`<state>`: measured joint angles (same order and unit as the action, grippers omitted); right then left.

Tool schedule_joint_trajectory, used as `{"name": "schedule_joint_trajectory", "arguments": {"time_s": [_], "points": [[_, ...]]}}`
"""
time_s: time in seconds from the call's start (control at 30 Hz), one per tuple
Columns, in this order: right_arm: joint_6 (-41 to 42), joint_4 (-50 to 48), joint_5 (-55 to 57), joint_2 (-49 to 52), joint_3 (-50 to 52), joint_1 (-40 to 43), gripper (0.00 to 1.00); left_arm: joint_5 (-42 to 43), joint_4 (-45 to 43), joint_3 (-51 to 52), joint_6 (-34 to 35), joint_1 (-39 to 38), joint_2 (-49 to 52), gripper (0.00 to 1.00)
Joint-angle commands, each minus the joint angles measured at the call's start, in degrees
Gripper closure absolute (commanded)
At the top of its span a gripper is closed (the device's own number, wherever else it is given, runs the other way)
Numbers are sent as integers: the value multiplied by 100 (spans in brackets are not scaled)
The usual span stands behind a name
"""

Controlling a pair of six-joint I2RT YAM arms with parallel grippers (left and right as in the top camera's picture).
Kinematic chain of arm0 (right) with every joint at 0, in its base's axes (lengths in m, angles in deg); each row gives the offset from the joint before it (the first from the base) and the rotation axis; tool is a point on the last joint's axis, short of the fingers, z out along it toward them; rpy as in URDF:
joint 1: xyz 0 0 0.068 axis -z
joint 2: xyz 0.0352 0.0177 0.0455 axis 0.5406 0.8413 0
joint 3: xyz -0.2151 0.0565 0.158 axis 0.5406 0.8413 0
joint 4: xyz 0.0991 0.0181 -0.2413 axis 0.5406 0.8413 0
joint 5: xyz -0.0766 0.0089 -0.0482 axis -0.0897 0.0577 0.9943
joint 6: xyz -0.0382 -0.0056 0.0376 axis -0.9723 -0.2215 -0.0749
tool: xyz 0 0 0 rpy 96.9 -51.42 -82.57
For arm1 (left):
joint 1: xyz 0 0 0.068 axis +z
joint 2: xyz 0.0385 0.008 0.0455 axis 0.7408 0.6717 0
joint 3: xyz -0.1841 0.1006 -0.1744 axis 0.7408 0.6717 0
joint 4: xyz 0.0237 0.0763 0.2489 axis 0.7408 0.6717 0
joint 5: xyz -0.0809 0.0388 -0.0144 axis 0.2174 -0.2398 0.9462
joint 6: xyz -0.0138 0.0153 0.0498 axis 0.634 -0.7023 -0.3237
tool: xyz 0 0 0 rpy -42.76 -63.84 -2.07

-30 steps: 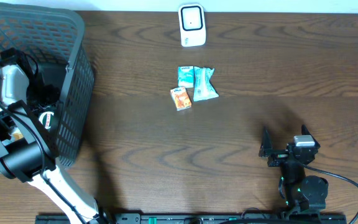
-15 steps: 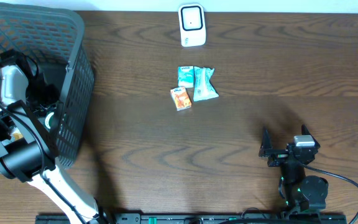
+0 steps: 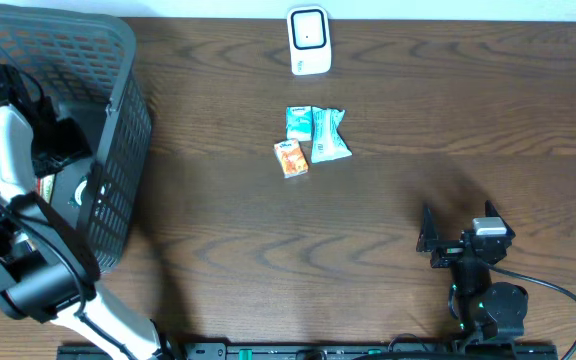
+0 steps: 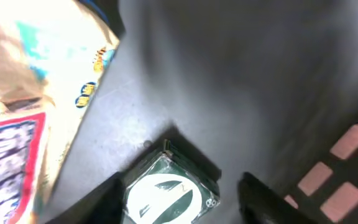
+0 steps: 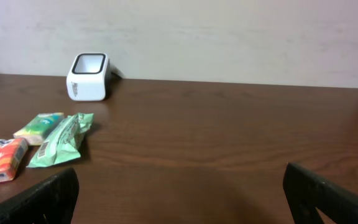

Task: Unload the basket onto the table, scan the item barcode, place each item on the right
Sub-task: 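Lower the left gripper around the round green tin, then close the left gripper on the green tin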

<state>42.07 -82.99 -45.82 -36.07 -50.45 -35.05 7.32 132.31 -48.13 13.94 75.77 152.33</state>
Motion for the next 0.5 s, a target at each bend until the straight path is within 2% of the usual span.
{"name": "schedule_joint_trajectory", "arguments": {"time_s": [0.0, 0.17, 0.47], "points": [[39, 26, 7, -31, 9, -33, 1, -74, 236, -46, -551, -13, 15, 18], [39, 26, 7, -31, 9, -33, 1, -837, 236, 216, -756, -13, 26, 16], [39, 26, 7, -31, 9, -33, 1, -850, -275, 859, -1102, -13, 26, 17]]}}
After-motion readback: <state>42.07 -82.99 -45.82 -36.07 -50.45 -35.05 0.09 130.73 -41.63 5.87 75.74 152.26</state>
